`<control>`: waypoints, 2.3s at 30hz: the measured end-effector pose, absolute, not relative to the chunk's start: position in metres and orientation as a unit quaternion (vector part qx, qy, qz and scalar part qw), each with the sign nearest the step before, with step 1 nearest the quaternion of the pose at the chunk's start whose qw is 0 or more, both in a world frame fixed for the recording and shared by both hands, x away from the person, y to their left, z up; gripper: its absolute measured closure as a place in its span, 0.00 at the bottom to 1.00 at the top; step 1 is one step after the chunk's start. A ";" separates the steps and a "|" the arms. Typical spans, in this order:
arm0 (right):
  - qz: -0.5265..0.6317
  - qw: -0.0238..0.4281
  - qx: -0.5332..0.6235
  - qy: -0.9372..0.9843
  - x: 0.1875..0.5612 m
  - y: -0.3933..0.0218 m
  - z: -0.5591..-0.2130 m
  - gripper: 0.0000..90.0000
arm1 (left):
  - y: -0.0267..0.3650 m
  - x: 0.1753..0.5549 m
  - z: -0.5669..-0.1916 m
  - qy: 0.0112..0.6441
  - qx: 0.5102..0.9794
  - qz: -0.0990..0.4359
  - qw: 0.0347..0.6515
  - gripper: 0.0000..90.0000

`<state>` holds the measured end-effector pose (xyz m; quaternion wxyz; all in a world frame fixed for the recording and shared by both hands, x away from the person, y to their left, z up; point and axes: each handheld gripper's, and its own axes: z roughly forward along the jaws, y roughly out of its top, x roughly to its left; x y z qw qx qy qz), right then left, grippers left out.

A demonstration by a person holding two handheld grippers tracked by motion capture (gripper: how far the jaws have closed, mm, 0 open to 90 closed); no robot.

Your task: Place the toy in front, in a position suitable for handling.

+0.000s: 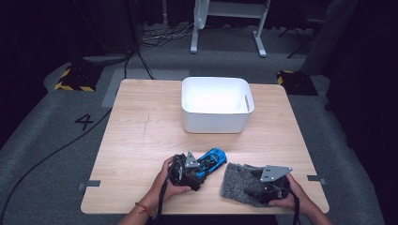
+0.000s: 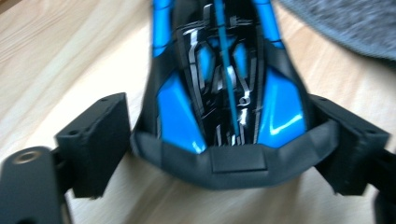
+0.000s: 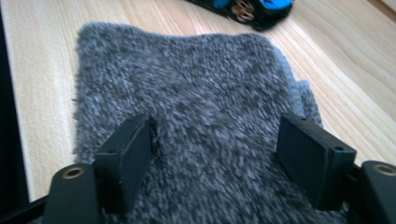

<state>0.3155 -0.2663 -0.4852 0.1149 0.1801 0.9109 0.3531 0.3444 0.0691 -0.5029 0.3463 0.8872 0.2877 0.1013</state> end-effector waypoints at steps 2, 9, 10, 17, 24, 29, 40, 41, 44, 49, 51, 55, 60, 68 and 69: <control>0.354 0.114 0.180 0.911 0.317 -0.268 -0.486 0.30 | 0.074 0.348 -0.503 0.291 0.888 0.107 0.341 0.06; 0.349 0.105 0.178 0.914 0.320 -0.273 -0.489 0.32 | 0.100 0.364 -0.502 0.274 0.901 0.078 0.328 0.00; 0.349 0.105 0.178 0.914 0.320 -0.273 -0.489 0.32 | 0.100 0.364 -0.502 0.274 0.901 0.078 0.328 0.00; 0.353 0.083 0.189 0.913 0.325 -0.277 -0.492 0.33 | 0.121 0.372 -0.504 0.274 0.895 0.078 0.342 0.00; 0.332 0.088 0.192 0.920 0.325 -0.274 -0.489 0.29 | 0.125 0.375 -0.503 0.284 0.894 0.084 0.336 0.00; 0.340 0.076 0.196 0.917 0.327 -0.277 -0.491 0.29 | 0.136 0.378 -0.502 0.309 0.886 0.084 0.334 0.00; 0.359 0.071 0.175 0.914 0.326 -0.277 -0.489 0.84 | 0.144 0.375 -0.504 0.322 0.881 0.105 0.330 0.00; 0.360 0.074 0.173 0.914 0.326 -0.277 -0.489 0.85 | 0.143 0.374 -0.504 0.325 0.880 0.106 0.329 0.00; 0.364 0.085 0.169 0.912 0.325 -0.276 -0.488 0.86 | 0.143 0.372 -0.504 0.328 0.878 0.106 0.332 0.01; 0.390 0.111 0.166 0.899 0.327 -0.276 -0.478 0.87 | 0.148 0.368 -0.503 0.334 0.871 0.100 0.346 0.06; 0.403 0.119 0.161 0.893 0.330 -0.274 -0.471 0.87 | 0.150 0.367 -0.503 0.336 0.871 0.100 0.345 0.07; 0.429 0.125 0.157 0.881 0.341 -0.269 -0.456 0.87 | 0.153 0.364 -0.502 0.332 0.870 0.099 0.350 0.18; 0.440 0.139 0.143 0.875 0.352 -0.258 -0.442 0.87 | 0.162 0.360 -0.497 0.339 0.861 0.107 0.364 0.18; 0.444 0.144 0.119 0.876 0.381 -0.208 -0.432 0.87 | 0.169 0.359 -0.482 0.386 0.824 0.140 0.391 0.18; 0.444 0.144 0.119 0.876 0.381 -0.208 -0.432 0.87 | 0.169 0.359 -0.482 0.386 0.824 0.140 0.391 0.18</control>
